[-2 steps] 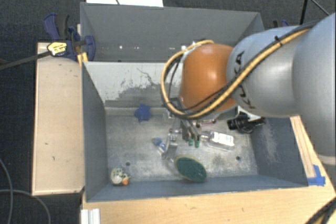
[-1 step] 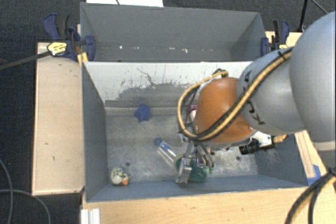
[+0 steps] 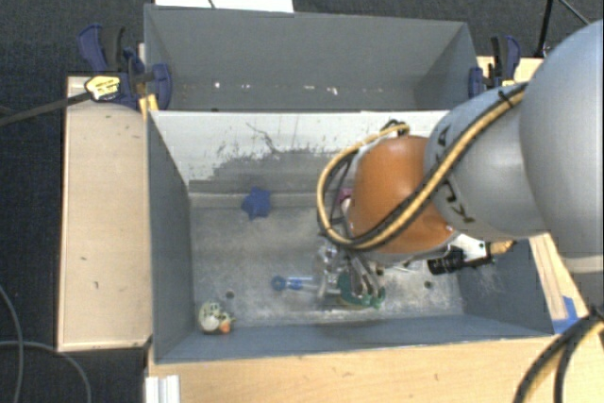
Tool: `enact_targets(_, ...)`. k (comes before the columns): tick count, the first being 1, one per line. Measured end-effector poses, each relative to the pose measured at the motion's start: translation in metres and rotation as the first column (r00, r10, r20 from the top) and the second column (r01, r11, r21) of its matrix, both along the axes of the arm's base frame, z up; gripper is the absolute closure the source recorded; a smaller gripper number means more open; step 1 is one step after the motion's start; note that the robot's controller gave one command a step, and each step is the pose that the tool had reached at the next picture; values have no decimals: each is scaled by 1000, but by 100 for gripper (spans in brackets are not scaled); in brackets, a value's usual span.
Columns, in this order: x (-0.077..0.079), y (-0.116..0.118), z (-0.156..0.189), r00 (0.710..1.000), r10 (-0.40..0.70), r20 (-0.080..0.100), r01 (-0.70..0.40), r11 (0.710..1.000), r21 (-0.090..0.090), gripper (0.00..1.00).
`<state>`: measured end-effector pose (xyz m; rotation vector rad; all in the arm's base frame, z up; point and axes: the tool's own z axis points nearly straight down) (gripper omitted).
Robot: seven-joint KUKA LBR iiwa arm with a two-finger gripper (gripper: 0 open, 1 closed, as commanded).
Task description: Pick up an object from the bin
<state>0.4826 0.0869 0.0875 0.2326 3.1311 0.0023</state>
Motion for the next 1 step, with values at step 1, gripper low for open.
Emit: enact_targets(1,-3,18,142,999,34,8,-34,999,1,100)
